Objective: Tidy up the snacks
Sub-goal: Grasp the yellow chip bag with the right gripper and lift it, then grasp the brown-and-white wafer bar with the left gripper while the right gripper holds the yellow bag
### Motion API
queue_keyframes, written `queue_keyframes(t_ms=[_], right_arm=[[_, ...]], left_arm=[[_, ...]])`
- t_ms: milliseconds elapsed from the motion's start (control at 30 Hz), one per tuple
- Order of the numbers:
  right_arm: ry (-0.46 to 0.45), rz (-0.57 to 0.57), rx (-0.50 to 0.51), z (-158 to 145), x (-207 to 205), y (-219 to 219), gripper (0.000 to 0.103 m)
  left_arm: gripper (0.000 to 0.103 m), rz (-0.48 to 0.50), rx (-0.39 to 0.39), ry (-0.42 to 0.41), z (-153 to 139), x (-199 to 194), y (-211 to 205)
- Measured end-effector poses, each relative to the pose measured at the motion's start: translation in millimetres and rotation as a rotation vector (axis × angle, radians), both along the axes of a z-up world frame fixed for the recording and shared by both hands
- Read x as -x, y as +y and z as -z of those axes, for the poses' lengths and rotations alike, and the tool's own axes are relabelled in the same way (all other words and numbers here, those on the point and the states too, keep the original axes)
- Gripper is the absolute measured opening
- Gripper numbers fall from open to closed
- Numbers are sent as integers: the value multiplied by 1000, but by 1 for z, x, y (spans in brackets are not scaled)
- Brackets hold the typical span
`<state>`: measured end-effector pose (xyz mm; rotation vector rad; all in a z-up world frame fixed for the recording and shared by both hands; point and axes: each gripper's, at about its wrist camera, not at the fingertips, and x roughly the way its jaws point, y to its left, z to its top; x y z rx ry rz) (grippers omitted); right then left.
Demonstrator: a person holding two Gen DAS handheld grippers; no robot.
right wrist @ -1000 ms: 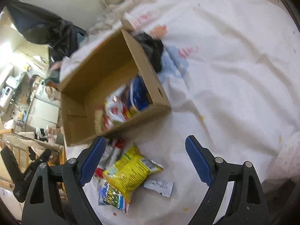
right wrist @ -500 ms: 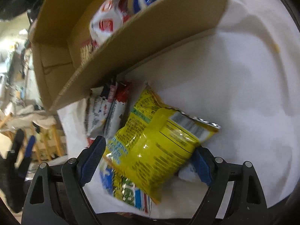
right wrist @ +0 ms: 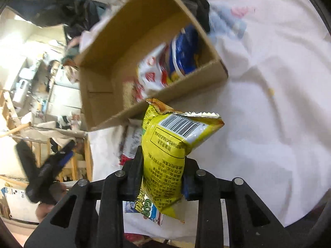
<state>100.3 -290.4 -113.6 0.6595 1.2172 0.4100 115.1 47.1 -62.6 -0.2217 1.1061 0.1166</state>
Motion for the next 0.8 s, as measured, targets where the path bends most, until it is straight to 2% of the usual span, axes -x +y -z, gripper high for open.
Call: queue_keyframes(t_ms=[233, 367, 400, 567, 700, 800], right_arm=[[-29, -16, -9, -6, 1, 0, 31], [-28, 0, -31, -7, -1, 3, 31], [-21, 4, -41, -7, 0, 3, 31], [-18, -1, -37, -7, -2, 7, 31], [-20, -1, -33, -8, -4, 9, 31], [-23, 1, -32, -9, -3, 7, 31]], left_arm=[[95, -12, 61, 191, 48, 1, 0], [93, 2, 27, 194, 51, 0, -4], [91, 20, 19, 184, 51, -1, -7], [65, 190, -22, 200, 69, -22, -43], [55, 269, -103, 155, 69, -31, -62], [50, 313, -92, 169, 75, -34, -72]])
